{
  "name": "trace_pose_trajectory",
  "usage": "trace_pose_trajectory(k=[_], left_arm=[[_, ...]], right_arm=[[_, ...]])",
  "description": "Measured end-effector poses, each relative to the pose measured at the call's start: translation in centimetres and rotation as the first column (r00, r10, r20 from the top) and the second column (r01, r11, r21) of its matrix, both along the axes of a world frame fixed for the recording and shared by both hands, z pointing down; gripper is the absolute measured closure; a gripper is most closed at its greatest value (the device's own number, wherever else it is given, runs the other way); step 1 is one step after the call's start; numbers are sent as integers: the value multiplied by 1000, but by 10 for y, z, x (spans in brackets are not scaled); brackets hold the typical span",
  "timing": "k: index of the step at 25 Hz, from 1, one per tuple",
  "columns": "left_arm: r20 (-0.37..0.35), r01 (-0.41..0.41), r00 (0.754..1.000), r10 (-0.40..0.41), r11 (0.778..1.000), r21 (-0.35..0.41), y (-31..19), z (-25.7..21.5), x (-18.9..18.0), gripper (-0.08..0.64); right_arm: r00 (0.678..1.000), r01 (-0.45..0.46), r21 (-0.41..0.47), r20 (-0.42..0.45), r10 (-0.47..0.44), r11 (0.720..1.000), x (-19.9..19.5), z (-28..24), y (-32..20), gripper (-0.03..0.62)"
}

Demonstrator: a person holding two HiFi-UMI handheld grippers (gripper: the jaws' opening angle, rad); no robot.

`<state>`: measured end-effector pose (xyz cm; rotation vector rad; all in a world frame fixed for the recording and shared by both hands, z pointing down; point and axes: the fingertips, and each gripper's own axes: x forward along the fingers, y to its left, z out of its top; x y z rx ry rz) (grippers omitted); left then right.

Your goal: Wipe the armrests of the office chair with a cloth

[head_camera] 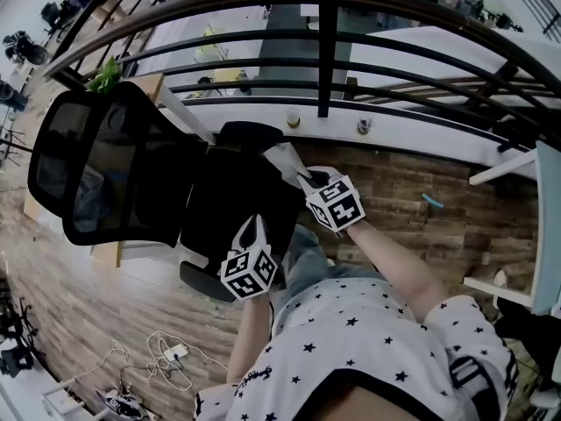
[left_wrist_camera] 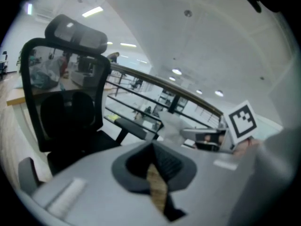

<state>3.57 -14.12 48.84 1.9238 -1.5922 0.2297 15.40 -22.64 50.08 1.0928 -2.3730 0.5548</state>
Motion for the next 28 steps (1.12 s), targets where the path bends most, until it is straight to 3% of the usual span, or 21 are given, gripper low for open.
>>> trace_pose_trajectory(k=[12, 28], left_arm=[[-7, -1, 1000, 1, 999, 51, 30, -22, 16, 555], [-5, -12, 1000, 12, 997, 79, 58, -34, 28, 555]], right_arm=[[994, 11, 67, 105, -18, 998, 15, -52, 61, 560], [984, 29, 95, 172, -45, 995, 19, -64, 104, 560]])
